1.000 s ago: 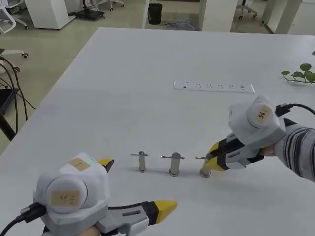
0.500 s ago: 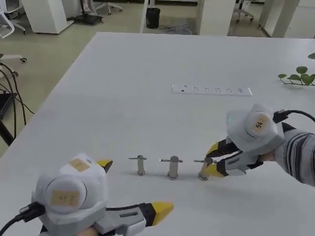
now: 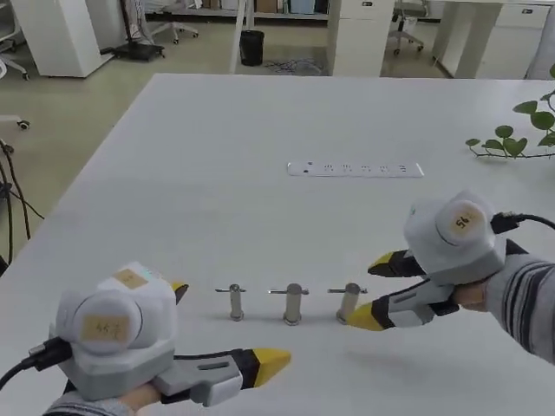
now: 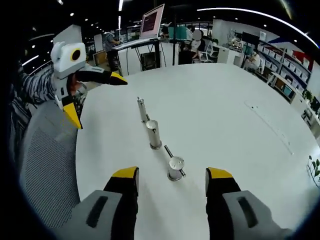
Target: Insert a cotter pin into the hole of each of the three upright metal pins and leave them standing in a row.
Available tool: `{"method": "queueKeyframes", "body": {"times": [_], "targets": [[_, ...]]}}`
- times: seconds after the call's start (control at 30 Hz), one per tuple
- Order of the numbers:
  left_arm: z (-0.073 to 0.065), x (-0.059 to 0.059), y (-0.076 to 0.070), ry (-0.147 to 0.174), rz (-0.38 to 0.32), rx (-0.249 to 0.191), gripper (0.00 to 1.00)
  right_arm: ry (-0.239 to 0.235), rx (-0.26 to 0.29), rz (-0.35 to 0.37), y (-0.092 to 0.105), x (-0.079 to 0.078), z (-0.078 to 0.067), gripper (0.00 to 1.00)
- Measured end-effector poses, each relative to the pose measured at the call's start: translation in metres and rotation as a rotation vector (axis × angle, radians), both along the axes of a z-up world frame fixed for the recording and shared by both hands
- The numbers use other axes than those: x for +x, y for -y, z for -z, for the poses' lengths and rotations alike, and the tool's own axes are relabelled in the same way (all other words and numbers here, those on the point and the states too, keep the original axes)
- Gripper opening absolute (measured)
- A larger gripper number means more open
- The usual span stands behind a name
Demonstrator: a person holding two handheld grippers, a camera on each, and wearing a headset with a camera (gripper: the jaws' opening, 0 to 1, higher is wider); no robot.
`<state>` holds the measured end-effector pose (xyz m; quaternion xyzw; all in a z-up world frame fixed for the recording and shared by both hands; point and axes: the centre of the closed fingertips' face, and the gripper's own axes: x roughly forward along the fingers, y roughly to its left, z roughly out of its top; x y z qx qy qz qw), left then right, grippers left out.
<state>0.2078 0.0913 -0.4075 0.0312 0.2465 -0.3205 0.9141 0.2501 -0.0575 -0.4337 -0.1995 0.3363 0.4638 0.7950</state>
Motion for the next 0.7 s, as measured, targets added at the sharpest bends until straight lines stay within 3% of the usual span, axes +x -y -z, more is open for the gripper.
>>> {"method": "queueKeyframes", "body": {"times": [0.17,0.23,0.33,0.53,0.7], "targets": [[0.0,0.001,-0.001,-0.005,0.001,0.001,0.96,-0.049,0.044,0.145,0.009,-0.008,0.0,0.56],[0.0,0.001,-0.002,-0.004,-0.004,-0.002,0.96,0.008,0.066,0.161,0.011,-0.006,-0.004,0.57],[0.0,0.001,-0.003,-0.004,-0.005,-0.003,0.96,-0.002,0.073,0.196,0.016,-0.012,-0.003,0.57],[0.001,-0.004,-0.006,-0.008,-0.008,0.003,0.96,-0.006,0.15,0.28,0.017,-0.024,-0.005,0.61],[0.0,-0.006,-0.01,-0.005,-0.037,-0.011,0.93,0.0,0.184,0.327,0.017,-0.033,-0.003,0.65]]}}
